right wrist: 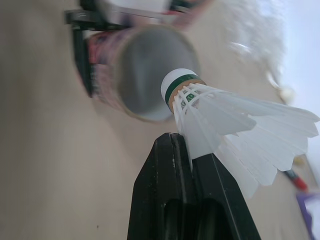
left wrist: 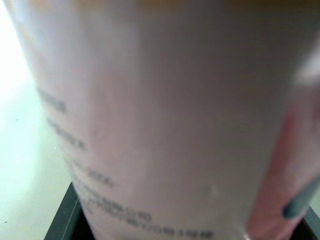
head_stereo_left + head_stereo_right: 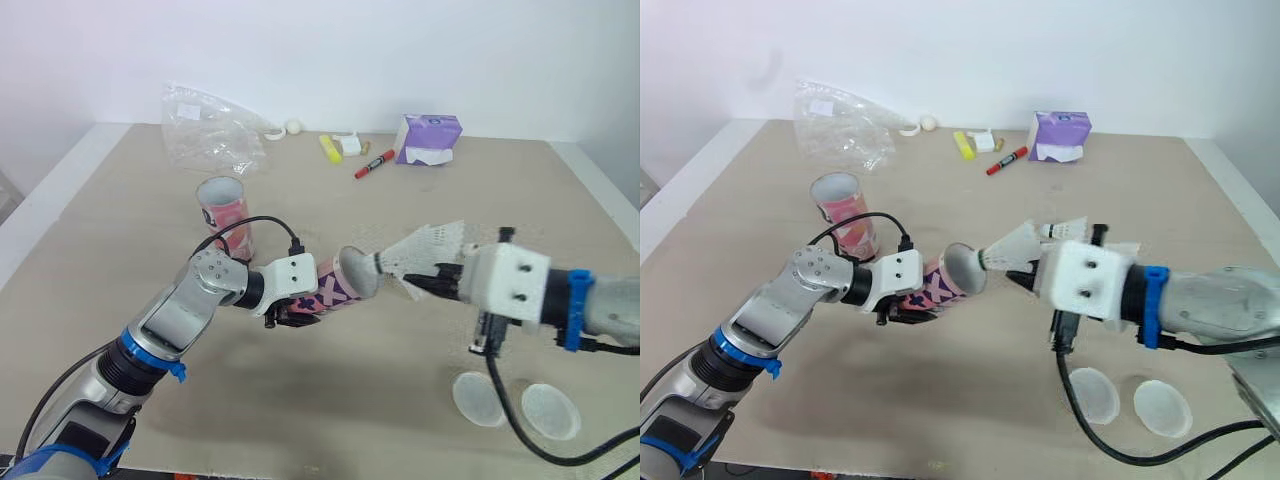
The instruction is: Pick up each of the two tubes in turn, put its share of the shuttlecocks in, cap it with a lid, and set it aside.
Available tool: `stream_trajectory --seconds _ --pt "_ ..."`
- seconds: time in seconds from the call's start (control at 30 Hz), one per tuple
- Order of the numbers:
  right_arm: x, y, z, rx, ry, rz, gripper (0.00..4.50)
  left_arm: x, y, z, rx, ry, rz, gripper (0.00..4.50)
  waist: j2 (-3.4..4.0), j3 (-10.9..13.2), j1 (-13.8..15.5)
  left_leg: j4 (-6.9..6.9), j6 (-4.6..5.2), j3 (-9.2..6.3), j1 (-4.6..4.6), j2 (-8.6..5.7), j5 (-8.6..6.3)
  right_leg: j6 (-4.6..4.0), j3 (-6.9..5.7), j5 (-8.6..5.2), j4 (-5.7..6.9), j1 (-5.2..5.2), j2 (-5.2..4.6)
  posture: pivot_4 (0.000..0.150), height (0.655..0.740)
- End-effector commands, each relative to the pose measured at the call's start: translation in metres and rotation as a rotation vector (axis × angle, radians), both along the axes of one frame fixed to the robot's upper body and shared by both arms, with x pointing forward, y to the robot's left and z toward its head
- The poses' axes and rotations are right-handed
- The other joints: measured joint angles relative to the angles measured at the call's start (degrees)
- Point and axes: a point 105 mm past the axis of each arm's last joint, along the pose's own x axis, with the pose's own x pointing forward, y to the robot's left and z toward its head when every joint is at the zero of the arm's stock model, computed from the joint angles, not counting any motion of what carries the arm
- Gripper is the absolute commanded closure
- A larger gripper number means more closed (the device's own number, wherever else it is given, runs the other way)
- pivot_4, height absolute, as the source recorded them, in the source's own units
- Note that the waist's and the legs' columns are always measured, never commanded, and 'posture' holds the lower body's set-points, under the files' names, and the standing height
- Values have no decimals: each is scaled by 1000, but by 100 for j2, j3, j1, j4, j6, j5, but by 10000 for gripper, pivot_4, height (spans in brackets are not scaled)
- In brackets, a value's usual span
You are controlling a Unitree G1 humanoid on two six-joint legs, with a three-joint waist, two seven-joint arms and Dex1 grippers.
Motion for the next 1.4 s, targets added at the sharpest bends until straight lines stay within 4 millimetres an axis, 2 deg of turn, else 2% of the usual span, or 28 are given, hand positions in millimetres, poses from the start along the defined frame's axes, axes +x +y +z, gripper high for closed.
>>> stream_trajectory --seconds 0.03,0.27,0.37,0.53,0.6,0.63,0.67,0.73,0.8,0.9,1.0,1.07,1.4 --pt "4 6 4 -35 -48 32 44290 -11 -2 -16 22 74 -11 21310 0 0 -1 1 3 0 -2 -2 -1 1 -2 1 -2 0 -4 1500 7400" --pt "6 22 3 -33 -46 93 44290 -12 -2 -17 18 77 4 21310 0 0 -5 0 9 -6 -4 -1 -5 0 -13 1 -6 -1 -9 1500 7400" --pt "6 25 5 -15 -20 100 36482 -13 -1 -17 18 79 9 21310 1 0 -5 1 9 -6 -4 -1 -5 0 -14 1 -6 -1 -10 1500 7400" --pt "1 26 13 38 8 114 11989 -14 -1 -18 18 86 11 21310 1 0 -4 0 10 -6 -4 -1 -7 -1 -16 1 -6 -1 -11 1500 7400" --pt "4 21 19 154 49 57 1404 -14 -1 -18 19 84 9 21310 -1 0 -4 0 11 -6 -5 -1 -7 -1 -17 2 -6 -1 -12 1500 7400" --pt "10 13 24 286 87 -7 187 -14 -1 -18 19 84 8 21310 -6 -1 -3 0 11 -7 -5 -1 -7 -2 -18 2 -6 0 -12 1500 7400" --pt "13 8 27 375 117 -52 187 -14 -1 -18 19 84 8 21310 -12 -4 -3 -1 11 -9 -6 -1 -7 -2 -18 2 -6 1 -14 1500 7400" --pt "29 -25 21 652 194 -254 187 -13 -2 -18 19 83 6 21310 -23 -9 4 0 11 -11 -7 -2 -7 -4 -19 3 -6 1 -17 1500 7400" --pt "39 -59 -3 802 257 -478 187 -13 -2 -17 19 82 3 21310 -38 -18 14 -3 10 -26 -10 -2 -7 -5 -27 4 -7 7 -18 1500 7400" --pt "41 -87 -45 867 311 -726 187 -13 -2 -17 20 79 0 21310 -10 -29 4 -8 10 -24 -14 -14 -8 -5 -24 3 -8 1 -34 1500 7400" --pt "37 -89 -71 940 367 -808 187 -13 -2 -17 21 80 -2 21310 34 -45 -8 -15 9 -19 -11 -16 -7 -6 -23 2 -6 -3 -35 1500 7400" --pt "38 -82 -85 915 378 -824 187 -13 -2 -17 22 78 -3 21310 49 -54 -12 -15 9 -19 -6 -17 -7 -5 -21 3 -6 0 -31 1500 7400" --pt "43 -53 -105 900 421 -760 187 -11 -3 -16 19 73 6 21310 53 -56 -19 -13 10 -22 -4 -16 -6 4 4 2 -6 3 10 1500 7400"
